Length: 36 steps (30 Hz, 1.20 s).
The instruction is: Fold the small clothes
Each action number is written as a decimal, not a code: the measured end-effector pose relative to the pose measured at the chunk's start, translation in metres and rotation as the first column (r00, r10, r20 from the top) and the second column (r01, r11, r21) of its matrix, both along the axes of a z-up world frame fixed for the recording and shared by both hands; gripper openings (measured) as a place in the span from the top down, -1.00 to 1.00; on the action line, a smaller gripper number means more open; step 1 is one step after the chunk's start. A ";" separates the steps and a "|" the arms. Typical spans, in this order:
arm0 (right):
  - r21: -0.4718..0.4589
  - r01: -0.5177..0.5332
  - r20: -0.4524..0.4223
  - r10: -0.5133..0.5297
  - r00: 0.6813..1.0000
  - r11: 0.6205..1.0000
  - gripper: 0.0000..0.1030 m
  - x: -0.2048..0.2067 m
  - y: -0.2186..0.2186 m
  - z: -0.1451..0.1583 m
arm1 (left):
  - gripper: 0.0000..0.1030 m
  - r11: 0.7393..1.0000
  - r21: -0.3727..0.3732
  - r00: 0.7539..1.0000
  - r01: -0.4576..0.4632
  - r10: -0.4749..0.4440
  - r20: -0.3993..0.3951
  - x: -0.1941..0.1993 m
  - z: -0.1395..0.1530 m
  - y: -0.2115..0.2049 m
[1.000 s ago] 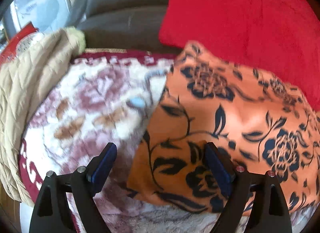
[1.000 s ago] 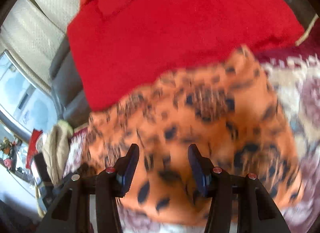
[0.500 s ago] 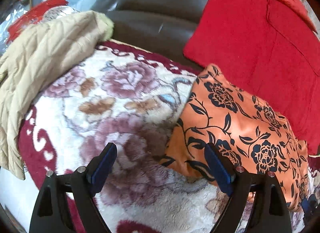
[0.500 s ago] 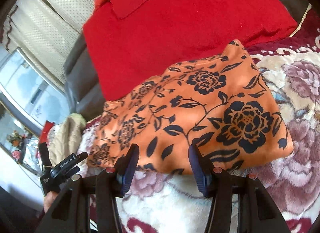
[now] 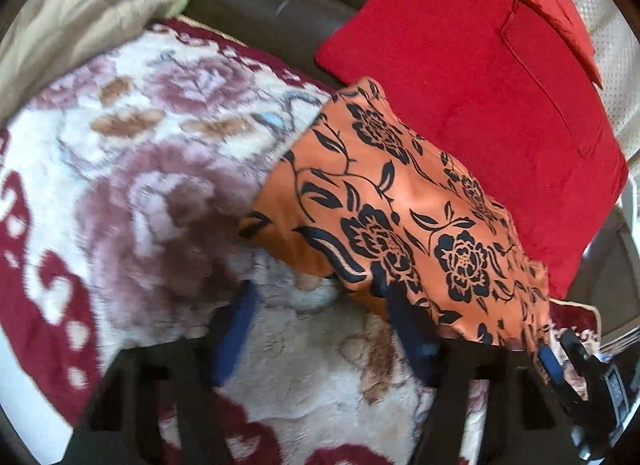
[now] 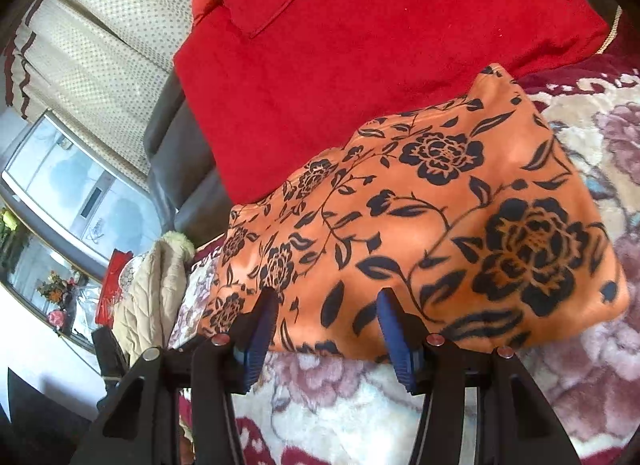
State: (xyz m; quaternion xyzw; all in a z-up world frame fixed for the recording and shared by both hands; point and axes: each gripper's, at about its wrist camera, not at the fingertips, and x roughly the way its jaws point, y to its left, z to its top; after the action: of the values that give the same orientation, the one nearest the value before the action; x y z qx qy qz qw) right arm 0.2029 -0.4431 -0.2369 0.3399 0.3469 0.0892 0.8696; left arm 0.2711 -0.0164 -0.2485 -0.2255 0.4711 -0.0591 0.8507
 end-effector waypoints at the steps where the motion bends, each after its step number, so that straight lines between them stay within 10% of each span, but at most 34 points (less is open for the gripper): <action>1: 0.012 0.006 0.006 -0.006 1.000 1.000 -0.08 0.005 -0.001 -0.002 | 0.01 1.000 -0.017 1.000 0.004 -0.005 -0.018 0.004 -0.004 -0.001; 7: 0.037 -0.006 -0.068 0.009 0.998 0.999 -0.03 0.033 0.001 -0.024 | -0.15 0.997 -0.078 1.000 -0.005 0.006 0.014 0.014 -0.004 -0.003; 16: 0.041 -0.022 0.060 0.020 0.998 0.999 -0.05 0.021 0.004 -0.003 | -0.28 0.983 -0.179 0.999 -0.039 0.045 0.030 0.026 -0.009 0.003; 23: -0.037 -0.043 -0.077 0.040 0.996 0.998 0.31 0.039 0.017 -0.026 | 0.26 0.987 -0.152 0.994 -0.047 0.062 0.095 0.032 -0.007 0.000; 27: -0.003 -0.052 -0.074 0.051 0.996 0.999 0.31 0.036 0.013 -0.027 | -0.20 0.972 -0.232 0.993 -0.046 0.070 0.097 0.035 -0.010 0.003; 31: 0.004 -0.062 -0.072 0.062 0.995 0.998 0.32 0.034 0.008 -0.030 | -0.20 0.976 -0.215 0.989 -0.036 0.065 0.132 0.038 -0.008 -0.003; 36: 0.024 -0.081 -0.064 0.082 0.995 0.996 0.32 0.033 0.006 -0.031 | 0.63 0.995 -0.097 0.974 0.002 0.020 0.226 0.040 0.007 -0.015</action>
State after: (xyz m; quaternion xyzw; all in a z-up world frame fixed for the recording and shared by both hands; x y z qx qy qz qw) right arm 0.2357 -0.4372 -0.2679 0.3375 0.3876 0.1171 0.8498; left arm 0.3110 -0.0309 -0.2415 -0.2600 0.3665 -0.1034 0.8873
